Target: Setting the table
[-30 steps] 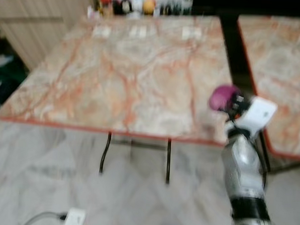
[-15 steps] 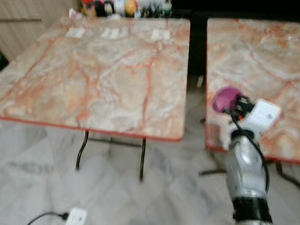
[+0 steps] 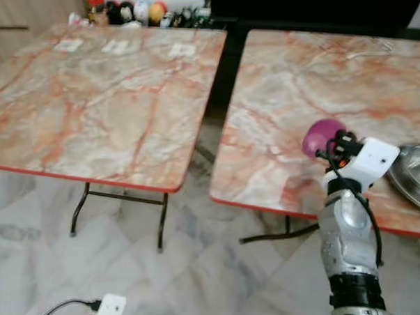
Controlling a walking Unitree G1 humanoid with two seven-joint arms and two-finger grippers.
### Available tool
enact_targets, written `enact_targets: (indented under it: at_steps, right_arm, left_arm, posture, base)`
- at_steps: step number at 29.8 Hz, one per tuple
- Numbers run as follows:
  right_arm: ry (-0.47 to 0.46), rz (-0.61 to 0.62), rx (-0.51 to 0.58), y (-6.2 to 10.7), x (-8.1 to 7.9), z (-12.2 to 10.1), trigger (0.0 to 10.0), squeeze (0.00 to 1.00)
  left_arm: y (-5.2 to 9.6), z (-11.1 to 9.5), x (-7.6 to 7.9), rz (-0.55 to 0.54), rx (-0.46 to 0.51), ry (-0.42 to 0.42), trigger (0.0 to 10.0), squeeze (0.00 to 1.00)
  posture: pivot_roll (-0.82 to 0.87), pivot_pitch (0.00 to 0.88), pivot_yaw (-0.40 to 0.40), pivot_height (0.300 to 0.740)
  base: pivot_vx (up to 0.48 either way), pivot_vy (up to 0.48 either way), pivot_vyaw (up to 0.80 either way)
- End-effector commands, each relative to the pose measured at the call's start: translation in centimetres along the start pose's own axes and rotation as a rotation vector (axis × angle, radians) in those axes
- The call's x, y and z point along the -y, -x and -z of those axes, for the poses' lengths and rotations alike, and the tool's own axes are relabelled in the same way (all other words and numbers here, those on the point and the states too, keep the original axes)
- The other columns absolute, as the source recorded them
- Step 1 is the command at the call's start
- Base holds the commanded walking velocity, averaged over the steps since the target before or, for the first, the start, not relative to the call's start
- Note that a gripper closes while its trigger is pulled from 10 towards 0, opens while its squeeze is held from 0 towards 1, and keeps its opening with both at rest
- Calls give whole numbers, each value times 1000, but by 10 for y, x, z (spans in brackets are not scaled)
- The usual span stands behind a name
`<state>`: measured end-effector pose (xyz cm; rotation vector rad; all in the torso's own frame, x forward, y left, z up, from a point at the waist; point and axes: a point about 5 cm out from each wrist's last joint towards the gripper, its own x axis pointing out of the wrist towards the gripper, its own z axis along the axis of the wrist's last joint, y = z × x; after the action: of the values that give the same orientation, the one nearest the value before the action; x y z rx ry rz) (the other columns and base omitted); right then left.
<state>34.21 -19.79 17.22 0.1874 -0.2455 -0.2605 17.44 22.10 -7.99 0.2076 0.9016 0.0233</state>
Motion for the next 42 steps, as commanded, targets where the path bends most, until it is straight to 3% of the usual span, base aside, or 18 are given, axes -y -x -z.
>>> enact_targets:
  at_steps: [1,12,22,32,37,42]
  right_arm:
    - [-11,-23,3,0,-8,-2,10000,0]
    - [9,-21,-2,-1,-4,-3,10000,0]
    - [6,-15,-21,-1,-5,-1,10000,0]
    - [10,-26,-18,-1,-8,-2,10000,0]
    - [12,-28,-20,-2,-9,-2,10000,0]
    - [34,48,-35,-4,-5,-2,10000,0]
  left_arm:
    - [3,11,-3,-12,-38,8,10000,0]
    - [2,10,5,-1,-34,37,10000,0]
    - [4,16,5,0,-42,36,10000,0]
    - [4,16,5,1,-40,38,10000,0]
    - [3,15,5,-1,-43,35,10000,0]
    - [3,13,4,-4,-41,33,10000,0]
  posture:
    - [-107,101,26,740]
    - [-112,104,3,740]
    - [-115,109,9,740]
    - [-111,108,8,740]
    - [-110,111,10,740]
    - [-108,110,11,740]
  base:
    - [0,0,0]
    - [0,0,0]
    - [415,0,-544]
    - [441,0,0]
    - [54,0,0]
    - [0,0,0]
